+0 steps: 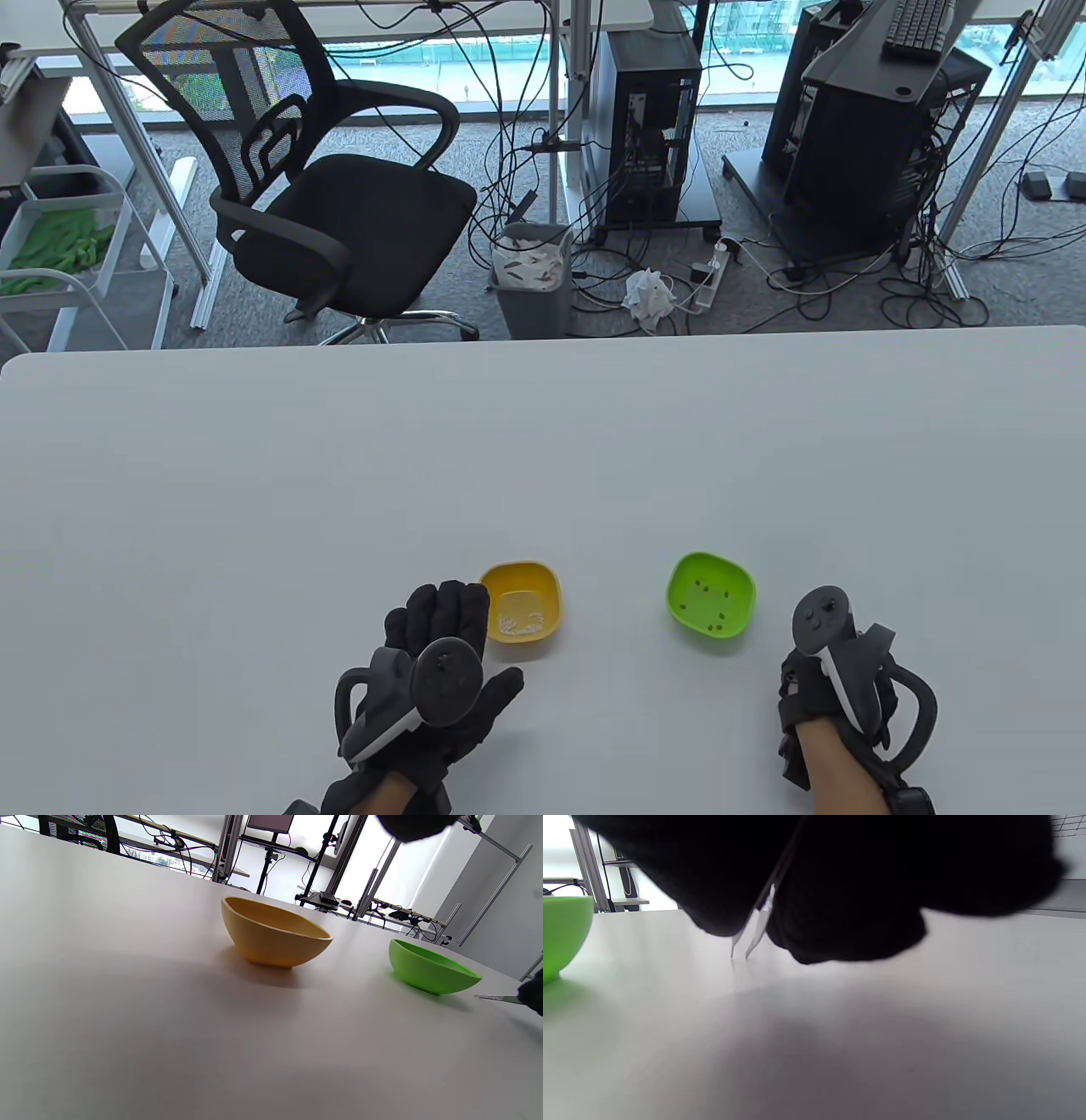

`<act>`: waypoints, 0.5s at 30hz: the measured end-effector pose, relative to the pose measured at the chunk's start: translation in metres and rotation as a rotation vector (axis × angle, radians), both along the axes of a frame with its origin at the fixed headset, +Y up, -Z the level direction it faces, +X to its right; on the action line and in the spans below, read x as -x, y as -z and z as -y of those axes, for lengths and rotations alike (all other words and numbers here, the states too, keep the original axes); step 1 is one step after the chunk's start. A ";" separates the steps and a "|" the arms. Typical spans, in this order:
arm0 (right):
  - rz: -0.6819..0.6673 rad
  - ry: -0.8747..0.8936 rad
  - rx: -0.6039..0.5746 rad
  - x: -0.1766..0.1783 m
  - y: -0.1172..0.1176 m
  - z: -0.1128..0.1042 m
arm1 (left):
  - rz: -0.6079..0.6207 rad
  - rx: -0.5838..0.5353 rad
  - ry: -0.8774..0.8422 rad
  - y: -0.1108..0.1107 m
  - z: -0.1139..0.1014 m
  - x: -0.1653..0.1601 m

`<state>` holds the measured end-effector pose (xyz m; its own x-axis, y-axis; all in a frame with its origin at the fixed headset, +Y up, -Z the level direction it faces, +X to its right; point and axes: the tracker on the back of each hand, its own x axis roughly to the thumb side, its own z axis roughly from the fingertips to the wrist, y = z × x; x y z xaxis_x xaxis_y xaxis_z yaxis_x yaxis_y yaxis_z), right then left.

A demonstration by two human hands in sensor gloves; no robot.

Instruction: Pick mung beans with tweezers into small dish

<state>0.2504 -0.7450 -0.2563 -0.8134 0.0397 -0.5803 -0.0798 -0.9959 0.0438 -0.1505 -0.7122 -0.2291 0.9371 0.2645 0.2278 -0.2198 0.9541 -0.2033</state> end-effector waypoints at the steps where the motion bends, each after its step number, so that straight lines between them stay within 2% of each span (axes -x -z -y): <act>1: -0.007 -0.018 0.041 0.001 0.002 0.003 | 0.000 0.002 0.002 0.000 0.000 0.000; 6: -0.006 -0.003 0.138 -0.001 0.005 0.014 | 0.008 0.004 0.009 0.000 0.000 -0.001; 10: 0.000 -0.001 0.156 0.000 0.004 0.012 | 0.011 0.004 0.009 0.000 0.000 -0.002; 12: -0.003 0.015 0.147 0.000 0.002 0.009 | 0.011 0.006 0.008 0.000 0.000 -0.001; 15: -0.038 0.040 0.064 0.006 -0.004 -0.007 | 0.017 0.010 0.008 -0.001 0.000 -0.001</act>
<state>0.2442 -0.7376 -0.2523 -0.8334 0.0361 -0.5515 -0.1163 -0.9870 0.1112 -0.1492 -0.7122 -0.2284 0.9352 0.2593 0.2412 -0.2087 0.9538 -0.2163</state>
